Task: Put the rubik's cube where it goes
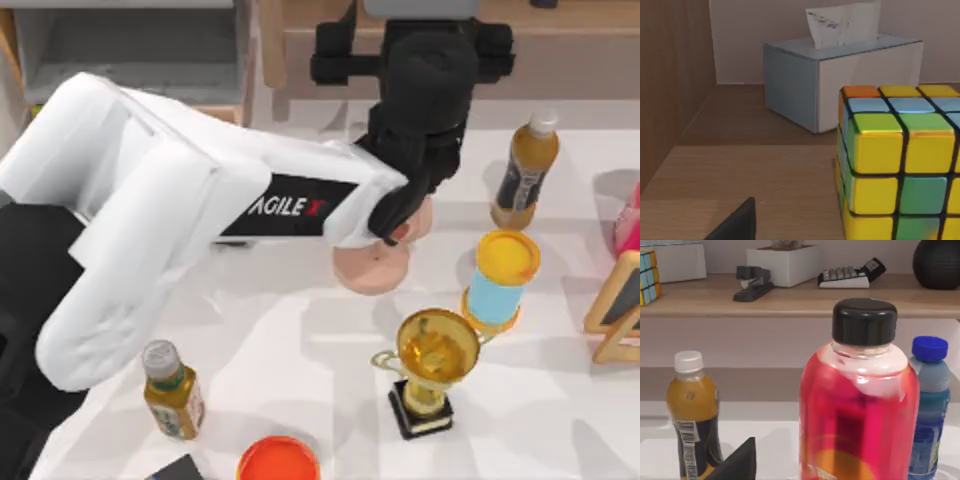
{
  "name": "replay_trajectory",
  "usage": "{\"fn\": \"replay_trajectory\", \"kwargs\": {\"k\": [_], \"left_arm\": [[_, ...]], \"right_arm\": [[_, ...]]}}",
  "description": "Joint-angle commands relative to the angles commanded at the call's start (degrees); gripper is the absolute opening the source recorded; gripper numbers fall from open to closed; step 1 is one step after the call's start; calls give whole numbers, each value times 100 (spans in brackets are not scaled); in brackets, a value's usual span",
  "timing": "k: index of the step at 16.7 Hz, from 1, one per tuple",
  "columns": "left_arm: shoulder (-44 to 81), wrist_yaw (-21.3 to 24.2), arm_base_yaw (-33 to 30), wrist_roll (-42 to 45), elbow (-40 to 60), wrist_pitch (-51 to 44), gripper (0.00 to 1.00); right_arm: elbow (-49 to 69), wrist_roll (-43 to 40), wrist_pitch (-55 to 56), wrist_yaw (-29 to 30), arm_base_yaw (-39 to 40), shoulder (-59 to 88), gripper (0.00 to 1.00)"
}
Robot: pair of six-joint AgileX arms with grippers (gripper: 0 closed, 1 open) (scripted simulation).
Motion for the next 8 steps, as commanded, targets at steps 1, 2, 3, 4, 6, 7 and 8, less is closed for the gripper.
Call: {"fn": "replay_trajectory", "kwargs": {"k": [1, 2, 3, 4, 6, 7, 8], "left_arm": [[202, -68, -58, 2, 140, 67, 100], [344, -118, -96, 3, 236, 115, 100], [425, -146, -116, 4, 290, 142, 100], [449, -155, -122, 4, 305, 149, 100], [449, -155, -122, 4, 305, 149, 100], [449, -155, -122, 4, 305, 149, 100], [441, -142, -94, 3, 278, 136, 100]], "right_arm": [[0, 0, 0, 0, 0, 0, 100], [0, 0, 0, 0, 0, 0, 100], [0, 0, 0, 0, 0, 0, 100], [0, 0, 0, 0, 0, 0, 100], [0, 0, 0, 0, 0, 0, 100], [0, 0, 0, 0, 0, 0, 100], [0, 0, 0, 0, 0, 0, 100]]}}
